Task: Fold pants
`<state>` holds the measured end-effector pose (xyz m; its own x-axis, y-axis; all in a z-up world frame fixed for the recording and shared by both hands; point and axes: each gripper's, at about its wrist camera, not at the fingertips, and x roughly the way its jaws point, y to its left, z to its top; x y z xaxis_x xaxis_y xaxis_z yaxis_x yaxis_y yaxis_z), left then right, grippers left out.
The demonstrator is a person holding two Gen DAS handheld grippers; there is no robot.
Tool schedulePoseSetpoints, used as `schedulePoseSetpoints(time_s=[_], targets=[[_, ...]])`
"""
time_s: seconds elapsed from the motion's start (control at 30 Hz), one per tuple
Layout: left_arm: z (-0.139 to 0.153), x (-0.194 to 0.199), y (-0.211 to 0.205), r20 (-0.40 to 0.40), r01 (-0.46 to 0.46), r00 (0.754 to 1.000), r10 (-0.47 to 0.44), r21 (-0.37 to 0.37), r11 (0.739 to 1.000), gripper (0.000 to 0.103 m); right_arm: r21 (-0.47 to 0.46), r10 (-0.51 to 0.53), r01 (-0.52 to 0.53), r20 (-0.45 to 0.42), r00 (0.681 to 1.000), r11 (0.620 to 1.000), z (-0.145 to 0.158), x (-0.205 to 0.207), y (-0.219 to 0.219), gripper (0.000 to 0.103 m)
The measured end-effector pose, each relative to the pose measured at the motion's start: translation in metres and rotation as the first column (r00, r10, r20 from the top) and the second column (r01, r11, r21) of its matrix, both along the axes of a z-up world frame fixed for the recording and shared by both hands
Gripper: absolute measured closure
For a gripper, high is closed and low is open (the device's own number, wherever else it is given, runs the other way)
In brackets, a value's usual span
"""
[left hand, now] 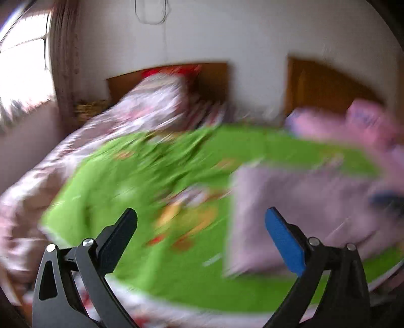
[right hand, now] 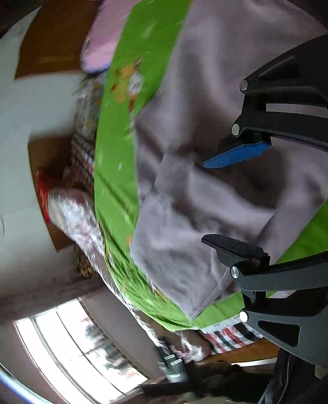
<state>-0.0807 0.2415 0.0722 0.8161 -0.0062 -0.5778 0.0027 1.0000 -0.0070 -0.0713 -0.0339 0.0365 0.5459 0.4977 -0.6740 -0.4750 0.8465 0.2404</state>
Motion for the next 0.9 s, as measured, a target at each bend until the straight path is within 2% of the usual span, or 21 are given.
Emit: schedulePoseSetpoints(time_s=[0.03, 0.1, 0.17, 0.2, 0.23, 0.3, 0.37, 0.57, 0.67, 0.77, 0.83, 0.9], targets=[[0.002, 0.012, -0.014, 0.0, 0.048, 0.999, -0.048, -0.039, 0.998, 0.002, -0.014, 0.024, -0.024, 0.012, 1.0, 1.0, 0.0, 0.002, 0.012, 0.049], [-0.011, 0.036, -0.042, -0.048, 0.105, 0.993, -0.106, -0.022, 0.994, 0.002, -0.056, 0.078, -0.077, 0.009, 0.997, 0.995, -0.004, 0.007, 0.038, 0.049], [-0.041, 0.062, -0.068, -0.154, 0.165, 0.974, -0.164, -0.007, 0.986, 0.002, -0.109, 0.107, -0.106, -0.003, 0.994, 0.988, -0.013, 0.007, 0.053, 0.049], [-0.062, 0.075, -0.076, -0.23, 0.189, 0.955, -0.188, -0.016, 0.982, 0.002, -0.158, 0.118, -0.121, -0.026, 0.993, 0.98, -0.022, 0.008, 0.06, 0.048], [-0.074, 0.079, -0.079, -0.266, 0.191, 0.946, -0.187, -0.009, 0.982, 0.002, -0.214, 0.118, -0.125, -0.047, 0.992, 0.969, -0.032, 0.008, 0.063, 0.047], [-0.1, 0.083, -0.083, -0.32, 0.185, 0.936, -0.148, 0.088, 0.979, 0.001, -0.262, 0.152, -0.149, -0.008, 0.988, 0.954, -0.041, -0.002, 0.061, 0.047], [-0.102, 0.079, -0.077, -0.318, 0.185, 0.936, -0.154, 0.069, 0.98, 0.001, -0.27, 0.164, -0.158, -0.001, 0.986, 0.95, -0.044, -0.007, 0.056, 0.047], [-0.111, 0.076, -0.052, -0.311, 0.177, 0.934, -0.174, -0.018, 0.984, 0.001, -0.177, 0.165, -0.169, -0.037, 0.986, 0.97, -0.046, 0.001, 0.04, 0.047], [-0.092, 0.078, -0.058, -0.334, 0.147, 0.931, -0.148, -0.028, 0.989, 0.002, -0.171, 0.185, -0.192, -0.057, 0.981, 0.966, -0.031, 0.001, 0.034, 0.047], [-0.06, 0.086, -0.068, -0.261, 0.193, 0.941, -0.213, -0.101, 0.976, 0.002, -0.153, 0.169, -0.165, 0.015, 0.986, 0.974, -0.006, 0.016, 0.025, 0.043], [-0.051, 0.103, -0.081, -0.243, 0.224, 0.94, -0.24, -0.09, 0.97, 0.002, -0.156, 0.168, -0.161, 0.036, 0.985, 0.975, 0.0, 0.029, 0.027, 0.042], [-0.057, 0.128, -0.098, -0.279, 0.257, 0.924, -0.262, -0.056, 0.965, 0.002, -0.16, 0.208, -0.202, 0.021, 0.978, 0.966, -0.005, 0.049, 0.036, 0.041]])
